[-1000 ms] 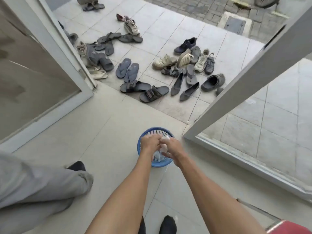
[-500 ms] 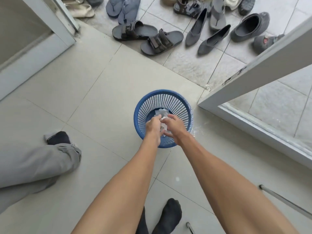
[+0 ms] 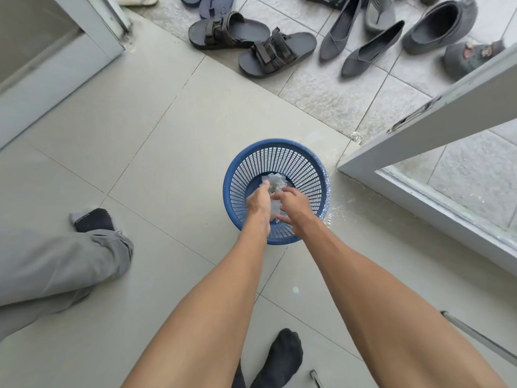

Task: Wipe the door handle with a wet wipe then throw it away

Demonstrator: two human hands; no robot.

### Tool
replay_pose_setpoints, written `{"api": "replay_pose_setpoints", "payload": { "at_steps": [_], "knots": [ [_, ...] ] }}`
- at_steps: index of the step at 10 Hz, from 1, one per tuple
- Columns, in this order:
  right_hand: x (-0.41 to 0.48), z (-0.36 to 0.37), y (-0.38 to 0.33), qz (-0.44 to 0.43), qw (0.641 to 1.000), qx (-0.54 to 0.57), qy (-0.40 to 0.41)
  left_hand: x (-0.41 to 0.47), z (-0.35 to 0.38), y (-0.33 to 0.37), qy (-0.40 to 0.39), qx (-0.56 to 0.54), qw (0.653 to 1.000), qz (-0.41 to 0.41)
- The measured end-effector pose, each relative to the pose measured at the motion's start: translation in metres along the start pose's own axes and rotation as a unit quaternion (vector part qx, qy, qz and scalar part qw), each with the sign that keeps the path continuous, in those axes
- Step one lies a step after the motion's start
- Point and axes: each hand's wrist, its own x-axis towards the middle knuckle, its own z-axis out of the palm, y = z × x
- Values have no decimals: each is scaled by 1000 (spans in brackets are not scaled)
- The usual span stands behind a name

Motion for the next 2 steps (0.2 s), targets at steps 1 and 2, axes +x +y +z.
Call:
{"api": "replay_pose_setpoints", "payload": {
  "at_steps": [1, 2],
  "knots": [
    [-13, -3, -8, -11, 1000, 16, 3, -11, 3, 3, -1, 0, 1000, 6],
    [-31, -3, -16, -22, 1000, 13, 7, -30, 4, 10, -2, 5, 1000, 20]
  ]
}}
